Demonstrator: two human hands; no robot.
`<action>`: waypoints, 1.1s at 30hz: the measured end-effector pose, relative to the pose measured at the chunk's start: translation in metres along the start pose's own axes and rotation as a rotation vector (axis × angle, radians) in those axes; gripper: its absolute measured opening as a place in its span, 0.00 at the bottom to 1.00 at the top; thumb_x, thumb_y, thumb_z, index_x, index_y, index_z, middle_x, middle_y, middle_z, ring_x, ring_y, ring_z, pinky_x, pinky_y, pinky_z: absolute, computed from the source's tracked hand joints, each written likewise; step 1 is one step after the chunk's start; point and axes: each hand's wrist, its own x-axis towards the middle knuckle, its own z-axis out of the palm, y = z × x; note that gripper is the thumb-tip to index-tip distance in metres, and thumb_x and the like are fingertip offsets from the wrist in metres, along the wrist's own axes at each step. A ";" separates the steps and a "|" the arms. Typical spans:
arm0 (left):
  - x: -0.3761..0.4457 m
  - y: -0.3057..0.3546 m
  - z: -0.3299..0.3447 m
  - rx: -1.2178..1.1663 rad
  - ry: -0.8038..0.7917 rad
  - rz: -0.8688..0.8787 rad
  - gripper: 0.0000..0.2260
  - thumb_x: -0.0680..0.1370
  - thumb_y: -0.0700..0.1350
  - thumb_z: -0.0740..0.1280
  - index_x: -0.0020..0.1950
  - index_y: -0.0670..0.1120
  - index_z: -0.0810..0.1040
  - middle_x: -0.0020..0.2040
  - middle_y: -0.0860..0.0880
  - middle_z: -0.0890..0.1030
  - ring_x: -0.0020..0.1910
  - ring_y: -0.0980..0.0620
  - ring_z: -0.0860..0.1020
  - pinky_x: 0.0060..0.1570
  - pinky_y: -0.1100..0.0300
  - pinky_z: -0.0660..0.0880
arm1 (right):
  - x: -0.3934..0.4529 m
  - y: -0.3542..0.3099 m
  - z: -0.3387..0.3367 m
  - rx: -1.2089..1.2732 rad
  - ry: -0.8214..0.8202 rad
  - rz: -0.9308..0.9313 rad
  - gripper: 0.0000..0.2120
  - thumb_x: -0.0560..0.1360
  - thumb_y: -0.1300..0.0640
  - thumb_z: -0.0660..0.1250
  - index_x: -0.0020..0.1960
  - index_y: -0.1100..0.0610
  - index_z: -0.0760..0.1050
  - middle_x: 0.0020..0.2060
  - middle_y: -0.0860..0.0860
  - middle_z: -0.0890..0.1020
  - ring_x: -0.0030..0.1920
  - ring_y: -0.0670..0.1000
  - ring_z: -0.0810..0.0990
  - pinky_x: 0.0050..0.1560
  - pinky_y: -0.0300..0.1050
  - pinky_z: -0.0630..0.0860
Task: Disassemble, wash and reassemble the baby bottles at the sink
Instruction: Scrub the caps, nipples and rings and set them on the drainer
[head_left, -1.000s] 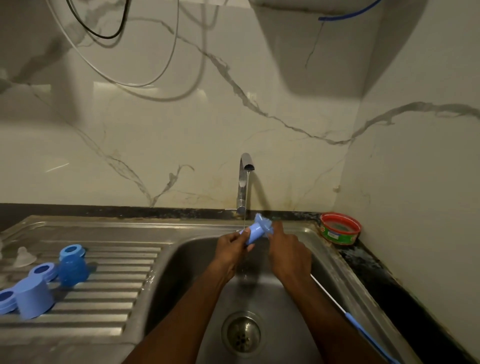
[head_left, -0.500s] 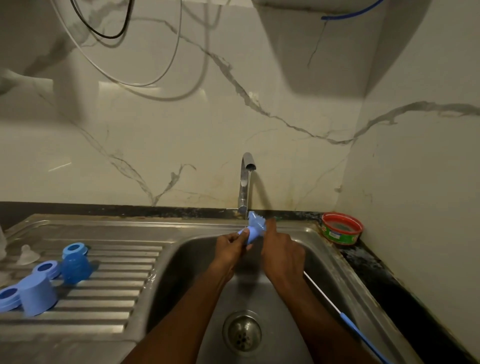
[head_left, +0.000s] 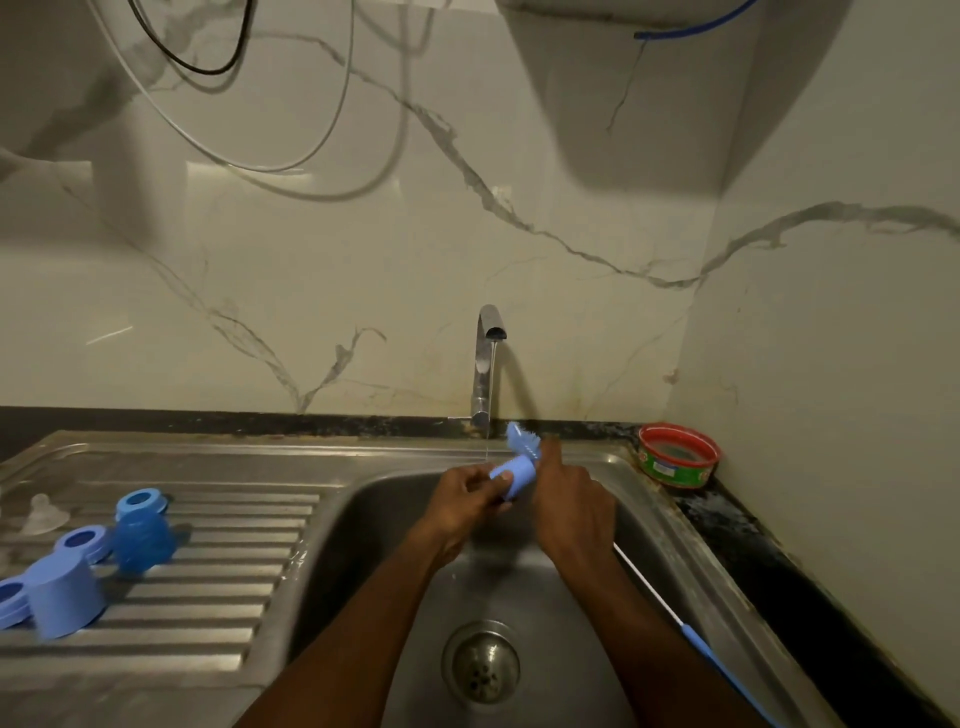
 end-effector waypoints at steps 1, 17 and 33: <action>-0.002 0.000 0.001 0.027 -0.060 0.015 0.14 0.80 0.45 0.71 0.64 0.41 0.80 0.56 0.42 0.85 0.53 0.48 0.85 0.52 0.59 0.82 | 0.003 0.001 0.000 -0.002 -0.028 0.016 0.24 0.82 0.52 0.65 0.75 0.55 0.63 0.67 0.55 0.77 0.65 0.55 0.78 0.63 0.49 0.74; -0.004 0.004 0.010 -0.125 0.218 -0.078 0.17 0.67 0.49 0.80 0.53 0.44 0.84 0.47 0.48 0.87 0.50 0.49 0.86 0.54 0.53 0.82 | -0.007 0.002 -0.008 0.138 -0.029 -0.116 0.21 0.83 0.51 0.63 0.73 0.52 0.64 0.60 0.53 0.80 0.56 0.51 0.81 0.56 0.45 0.76; -0.006 0.005 0.002 -0.062 0.102 0.001 0.18 0.69 0.45 0.79 0.57 0.40 0.84 0.50 0.44 0.87 0.51 0.47 0.86 0.52 0.55 0.83 | 0.006 0.009 -0.002 0.473 -0.080 -0.014 0.21 0.81 0.37 0.60 0.65 0.51 0.66 0.54 0.53 0.80 0.54 0.52 0.79 0.59 0.48 0.73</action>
